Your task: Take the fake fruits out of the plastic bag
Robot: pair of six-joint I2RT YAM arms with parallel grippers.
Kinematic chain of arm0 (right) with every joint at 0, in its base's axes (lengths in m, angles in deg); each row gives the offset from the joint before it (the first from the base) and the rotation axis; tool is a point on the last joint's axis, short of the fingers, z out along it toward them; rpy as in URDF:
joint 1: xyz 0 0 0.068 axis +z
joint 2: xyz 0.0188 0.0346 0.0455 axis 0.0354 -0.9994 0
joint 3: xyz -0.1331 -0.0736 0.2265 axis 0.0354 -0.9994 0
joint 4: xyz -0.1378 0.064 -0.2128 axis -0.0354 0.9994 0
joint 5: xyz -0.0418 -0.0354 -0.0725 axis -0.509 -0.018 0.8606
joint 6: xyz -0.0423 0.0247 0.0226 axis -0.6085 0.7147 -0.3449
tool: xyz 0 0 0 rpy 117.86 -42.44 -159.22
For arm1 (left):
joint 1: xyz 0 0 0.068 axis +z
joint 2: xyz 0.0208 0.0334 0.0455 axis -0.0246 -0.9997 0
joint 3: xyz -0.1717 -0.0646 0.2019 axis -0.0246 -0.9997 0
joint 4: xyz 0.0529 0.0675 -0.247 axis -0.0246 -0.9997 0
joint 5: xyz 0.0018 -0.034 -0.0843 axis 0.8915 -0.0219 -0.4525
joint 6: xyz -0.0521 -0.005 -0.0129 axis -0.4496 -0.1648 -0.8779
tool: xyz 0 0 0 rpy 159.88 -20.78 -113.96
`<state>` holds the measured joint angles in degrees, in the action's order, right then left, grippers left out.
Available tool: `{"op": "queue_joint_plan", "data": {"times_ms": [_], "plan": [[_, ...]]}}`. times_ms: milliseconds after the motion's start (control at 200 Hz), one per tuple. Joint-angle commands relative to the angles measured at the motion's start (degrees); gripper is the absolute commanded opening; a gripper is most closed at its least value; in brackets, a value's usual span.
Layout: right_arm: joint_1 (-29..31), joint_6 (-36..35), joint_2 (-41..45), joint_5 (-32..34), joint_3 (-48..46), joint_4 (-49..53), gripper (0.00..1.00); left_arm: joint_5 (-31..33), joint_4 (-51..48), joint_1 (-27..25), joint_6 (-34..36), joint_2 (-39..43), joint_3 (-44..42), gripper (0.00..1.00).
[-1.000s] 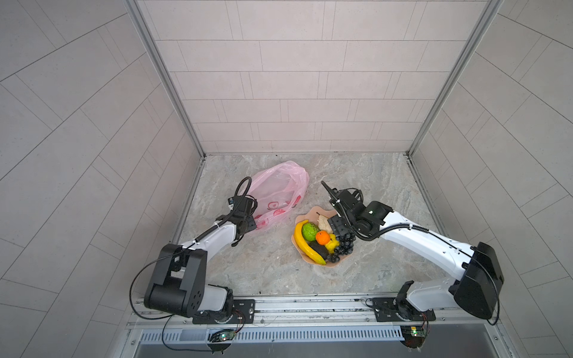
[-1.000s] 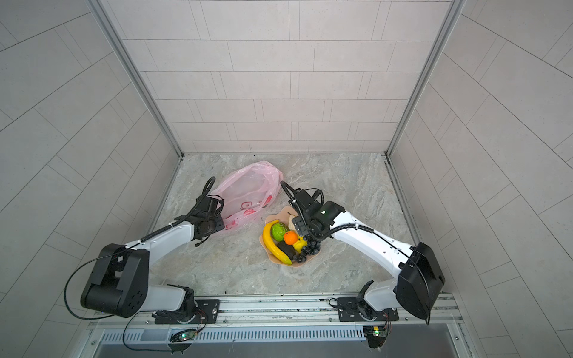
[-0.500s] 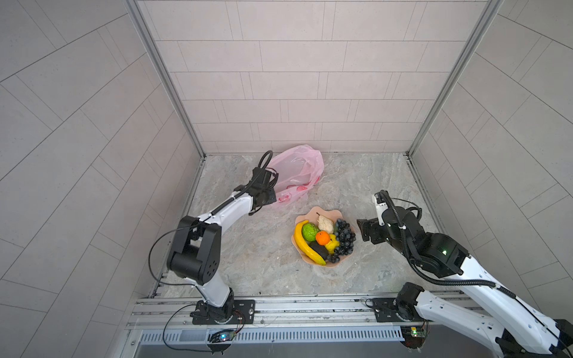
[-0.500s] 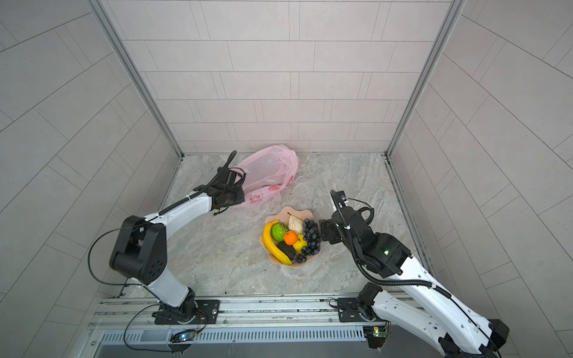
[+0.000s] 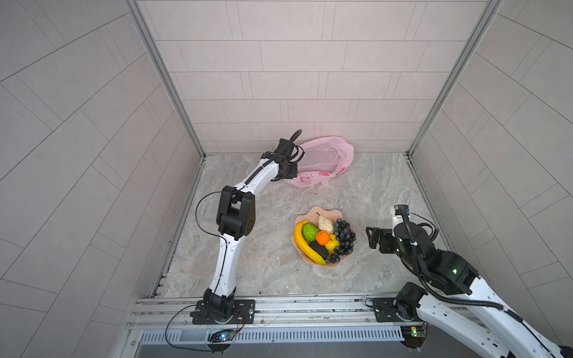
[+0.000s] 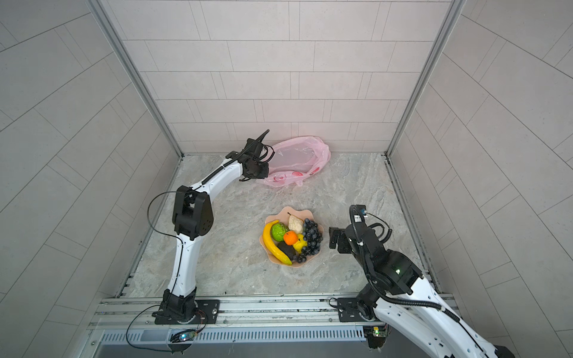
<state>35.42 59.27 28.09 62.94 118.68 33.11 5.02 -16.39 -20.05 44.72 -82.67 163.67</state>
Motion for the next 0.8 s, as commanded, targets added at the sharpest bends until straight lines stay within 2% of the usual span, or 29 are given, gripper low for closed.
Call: {"op": "queue_joint_plan", "data": {"times_ms": [0,100,240,320,420,540,685,796], "plan": [[-0.1,7.6,2.5,-2.8,-3.6,-0.6,1.00,2.1,-8.9,-0.3,2.7,-2.1,5.9,0.28],[-0.2,12.9,3.0,-5.4,-5.7,-1.1,0.99,3.6,-9.4,-0.3,1.4,-1.8,6.4,0.44],[-0.1,16.1,1.7,-15.0,-11.5,-9.1,0.99,4.9,-9.8,-0.3,-0.9,0.5,4.9,0.58],[0.3,17.5,-0.2,-18.7,-11.9,-10.5,0.99,7.0,-9.8,-0.3,-3.4,3.2,2.8,0.64],[2.5,18.5,-2.6,-19.2,-10.8,-9.0,1.00,8.1,-8.8,-0.3,-7.0,8.0,-1.8,0.68],[8.0,23.1,-4.2,-17.0,-13.5,-12.9,0.99,9.7,-3.3,-0.2,-11.4,17.9,-14.9,0.71],[13.3,25.0,-6.7,-13.9,-14.6,-16.5,0.99,9.0,9.1,-0.1,-14.3,33.8,-38.5,0.74],[14.9,25.8,-9.4,-12.8,-15.0,-18.8,1.00,9.1,17.1,-0.1,-15.7,45.2,-55.8,0.76]]}}
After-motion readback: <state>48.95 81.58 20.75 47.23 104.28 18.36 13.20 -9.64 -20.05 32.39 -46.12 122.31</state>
